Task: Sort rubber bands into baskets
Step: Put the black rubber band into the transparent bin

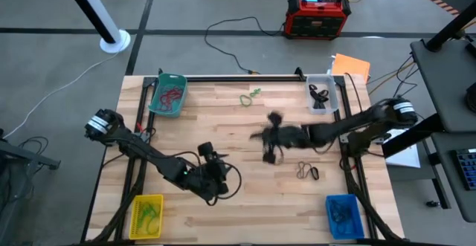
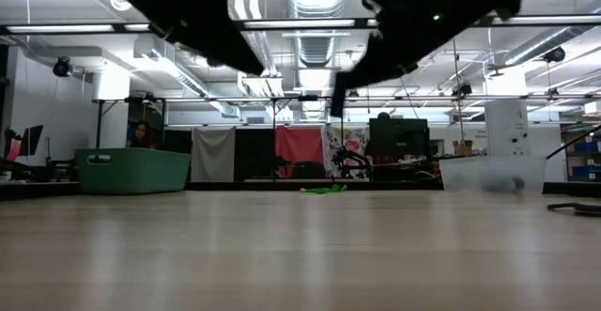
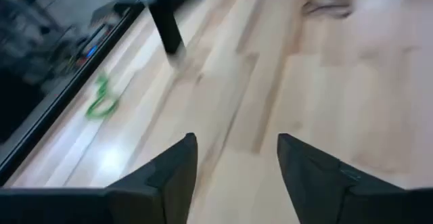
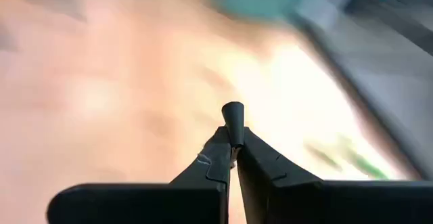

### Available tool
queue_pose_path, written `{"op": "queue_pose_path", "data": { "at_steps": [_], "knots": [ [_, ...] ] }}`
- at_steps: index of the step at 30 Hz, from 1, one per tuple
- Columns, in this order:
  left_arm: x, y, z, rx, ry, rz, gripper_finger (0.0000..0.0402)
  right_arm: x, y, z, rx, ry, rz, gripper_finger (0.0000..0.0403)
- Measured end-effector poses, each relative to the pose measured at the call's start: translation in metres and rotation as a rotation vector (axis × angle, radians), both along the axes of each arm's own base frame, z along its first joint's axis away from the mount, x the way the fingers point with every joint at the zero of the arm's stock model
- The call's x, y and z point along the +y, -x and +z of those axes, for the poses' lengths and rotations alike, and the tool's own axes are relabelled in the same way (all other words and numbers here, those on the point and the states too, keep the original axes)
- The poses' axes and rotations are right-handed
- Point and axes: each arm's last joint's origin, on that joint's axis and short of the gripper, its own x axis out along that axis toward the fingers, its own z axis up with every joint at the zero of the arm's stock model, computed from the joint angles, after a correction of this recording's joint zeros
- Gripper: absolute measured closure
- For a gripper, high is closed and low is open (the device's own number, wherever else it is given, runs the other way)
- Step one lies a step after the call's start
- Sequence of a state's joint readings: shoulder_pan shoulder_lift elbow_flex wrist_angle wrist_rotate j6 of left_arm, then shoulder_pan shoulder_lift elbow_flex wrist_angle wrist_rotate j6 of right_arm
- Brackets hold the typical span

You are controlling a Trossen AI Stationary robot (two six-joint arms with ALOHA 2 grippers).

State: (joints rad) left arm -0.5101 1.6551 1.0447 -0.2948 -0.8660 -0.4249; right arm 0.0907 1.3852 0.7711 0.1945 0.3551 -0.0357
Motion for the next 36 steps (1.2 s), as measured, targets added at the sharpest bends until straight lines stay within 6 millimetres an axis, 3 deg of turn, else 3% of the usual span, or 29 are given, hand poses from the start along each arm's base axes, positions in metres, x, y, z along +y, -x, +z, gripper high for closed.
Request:
{"op": "queue_pose_path", "data": {
  "at_steps": [5,8,12,15,19,25,36],
  "knots": [
    [0.005,0.009,-0.005,0.049,0.018,0.073,0.021,-0.071,0.029,0.031,0.345,0.11,-0.654,0.0394],
    [0.005,0.008,-0.005,0.037,0.029,0.079,0.0213,-0.12,0.054,0.049,0.458,0.043,-0.925,0.0394],
    [0.005,0.008,-0.005,0.036,0.03,0.079,0.0214,-0.183,0.094,0.054,0.519,-0.122,-1.142,0.0394],
    [0.005,0.007,-0.005,0.037,0.028,0.078,0.0214,-0.217,0.126,0.047,0.506,-0.3,-1.232,0.0394],
    [0.005,0.006,-0.009,0.053,0.008,0.072,0.0214,-0.233,0.153,0.031,0.518,-0.418,-1.279,0.0393],
    [0.008,0.004,-0.009,0.05,0.0,0.081,0.0214,-0.23,0.147,0.026,0.502,-0.415,-1.243,0.0374],
    [0.008,0.003,-0.009,0.042,0.005,0.082,0.0214,-0.23,0.15,0.021,0.511,-0.412,-1.27,0.0302]
  ]
}}
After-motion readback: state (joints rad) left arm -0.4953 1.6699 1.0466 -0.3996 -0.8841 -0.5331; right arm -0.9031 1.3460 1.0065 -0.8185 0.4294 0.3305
